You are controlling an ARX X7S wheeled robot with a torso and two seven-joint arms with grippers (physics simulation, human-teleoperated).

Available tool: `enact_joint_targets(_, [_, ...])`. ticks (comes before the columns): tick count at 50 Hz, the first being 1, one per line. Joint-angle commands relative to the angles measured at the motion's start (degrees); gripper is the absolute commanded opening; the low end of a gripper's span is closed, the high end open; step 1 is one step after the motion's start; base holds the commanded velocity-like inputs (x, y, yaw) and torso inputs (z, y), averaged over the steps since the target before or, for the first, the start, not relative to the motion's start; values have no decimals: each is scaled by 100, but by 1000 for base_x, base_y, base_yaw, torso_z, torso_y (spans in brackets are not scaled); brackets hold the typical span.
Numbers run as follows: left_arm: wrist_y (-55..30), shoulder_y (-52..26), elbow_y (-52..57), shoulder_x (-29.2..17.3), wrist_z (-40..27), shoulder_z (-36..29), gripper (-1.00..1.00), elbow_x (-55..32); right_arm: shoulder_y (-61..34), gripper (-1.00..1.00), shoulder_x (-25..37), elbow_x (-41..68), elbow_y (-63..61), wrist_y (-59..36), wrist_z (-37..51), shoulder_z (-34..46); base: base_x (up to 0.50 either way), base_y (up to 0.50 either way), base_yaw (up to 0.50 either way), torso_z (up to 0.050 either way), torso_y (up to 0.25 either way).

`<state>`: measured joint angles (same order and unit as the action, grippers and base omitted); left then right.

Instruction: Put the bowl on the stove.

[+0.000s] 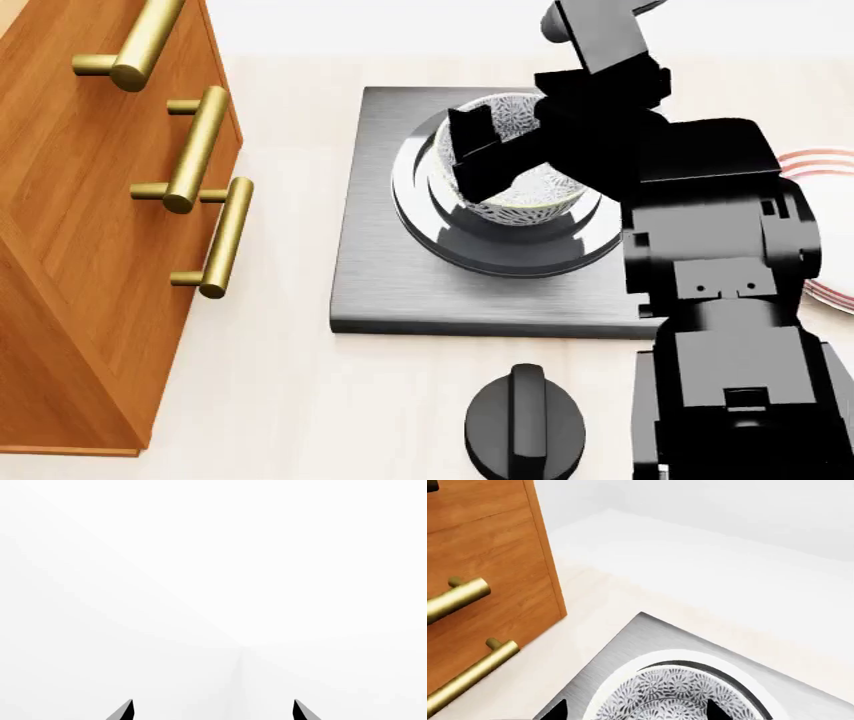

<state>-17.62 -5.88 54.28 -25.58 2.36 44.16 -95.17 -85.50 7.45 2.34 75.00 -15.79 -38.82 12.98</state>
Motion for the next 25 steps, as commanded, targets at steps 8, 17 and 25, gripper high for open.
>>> enact_joint_targets(8, [27, -2, -1, 110, 91, 116, 100, 96, -119, 100, -145, -54, -1, 1115, -702, -1902, 0, 0, 0, 0, 0])
enact_joint_targets(17, [35, -22, 2, 96, 62, 106, 100, 97, -103, 100, 154, -44, -3, 1785, -531, -2292, 0, 0, 0, 0, 0])
enact_joint_targets(25, [-11, -7, -12, 131, 43, 27, 100, 159, 1669, 100, 19, 535, -3036, 636, -55, -2948, 0, 0, 0, 0, 0])
